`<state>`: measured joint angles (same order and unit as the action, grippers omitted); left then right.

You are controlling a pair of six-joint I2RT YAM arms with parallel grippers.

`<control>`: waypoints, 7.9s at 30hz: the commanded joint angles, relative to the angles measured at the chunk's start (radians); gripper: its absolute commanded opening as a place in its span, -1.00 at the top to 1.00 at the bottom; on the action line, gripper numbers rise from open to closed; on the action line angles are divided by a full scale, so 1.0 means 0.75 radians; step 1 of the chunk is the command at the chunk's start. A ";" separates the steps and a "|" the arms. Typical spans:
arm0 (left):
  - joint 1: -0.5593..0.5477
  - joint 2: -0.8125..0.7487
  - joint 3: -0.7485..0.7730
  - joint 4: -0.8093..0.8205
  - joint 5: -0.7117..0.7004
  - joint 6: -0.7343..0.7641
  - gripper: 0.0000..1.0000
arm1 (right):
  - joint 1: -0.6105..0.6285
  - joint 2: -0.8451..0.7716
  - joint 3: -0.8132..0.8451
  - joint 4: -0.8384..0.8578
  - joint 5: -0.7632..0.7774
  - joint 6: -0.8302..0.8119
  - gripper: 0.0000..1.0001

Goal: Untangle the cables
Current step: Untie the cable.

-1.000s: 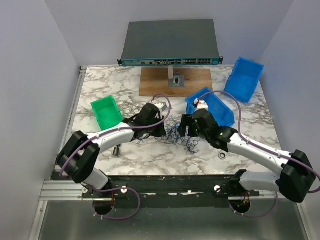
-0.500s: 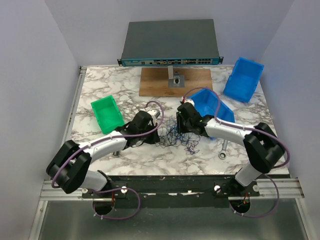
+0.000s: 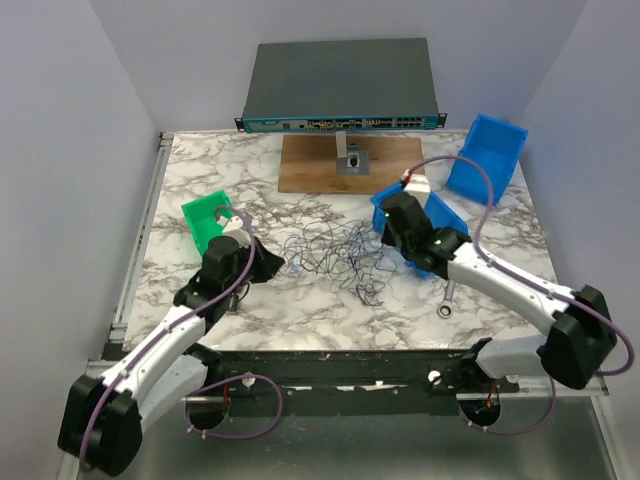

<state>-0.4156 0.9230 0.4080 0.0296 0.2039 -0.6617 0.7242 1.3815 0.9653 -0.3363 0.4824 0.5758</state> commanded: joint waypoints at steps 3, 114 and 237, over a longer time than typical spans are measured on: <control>0.118 -0.359 -0.064 -0.182 -0.312 -0.177 1.00 | -0.057 -0.258 0.080 -0.179 0.453 0.107 0.98; 0.161 -0.214 0.601 -0.385 0.473 0.279 -0.61 | 0.139 -0.016 0.479 0.666 -1.109 -0.300 0.99; -0.256 0.476 1.035 -0.345 0.407 0.340 1.00 | 0.114 -0.356 0.162 0.118 -0.573 -0.521 0.99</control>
<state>-0.6044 1.2865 1.1595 -0.1947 0.4648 -0.3969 0.8120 1.1625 1.1641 -0.3542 0.2649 0.1795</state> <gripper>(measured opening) 0.011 0.027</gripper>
